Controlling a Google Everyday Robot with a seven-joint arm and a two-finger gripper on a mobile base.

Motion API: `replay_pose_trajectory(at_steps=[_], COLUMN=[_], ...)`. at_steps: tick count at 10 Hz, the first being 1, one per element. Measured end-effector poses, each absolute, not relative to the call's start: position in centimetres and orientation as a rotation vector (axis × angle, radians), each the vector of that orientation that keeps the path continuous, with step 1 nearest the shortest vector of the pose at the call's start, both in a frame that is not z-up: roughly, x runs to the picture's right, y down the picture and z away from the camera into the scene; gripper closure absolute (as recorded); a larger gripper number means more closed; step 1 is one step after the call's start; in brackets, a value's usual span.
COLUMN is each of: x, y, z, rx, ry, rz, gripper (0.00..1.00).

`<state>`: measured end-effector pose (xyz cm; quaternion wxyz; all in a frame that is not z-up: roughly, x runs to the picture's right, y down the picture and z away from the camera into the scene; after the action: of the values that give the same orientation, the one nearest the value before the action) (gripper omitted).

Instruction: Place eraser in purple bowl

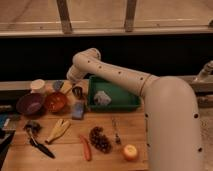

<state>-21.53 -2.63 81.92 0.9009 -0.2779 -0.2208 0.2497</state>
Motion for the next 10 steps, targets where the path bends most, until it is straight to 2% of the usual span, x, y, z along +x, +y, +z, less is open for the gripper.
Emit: replay_pose_trajectory(at_steps=[3,10], x=[-22.9,-23.17], y=[-1.1,-1.41], z=[82.56,82.58], rx=[-0.62,-0.618], ry=[-0.466,-0.466], rz=[0.49,0.472], gripper=[1.0,1.0])
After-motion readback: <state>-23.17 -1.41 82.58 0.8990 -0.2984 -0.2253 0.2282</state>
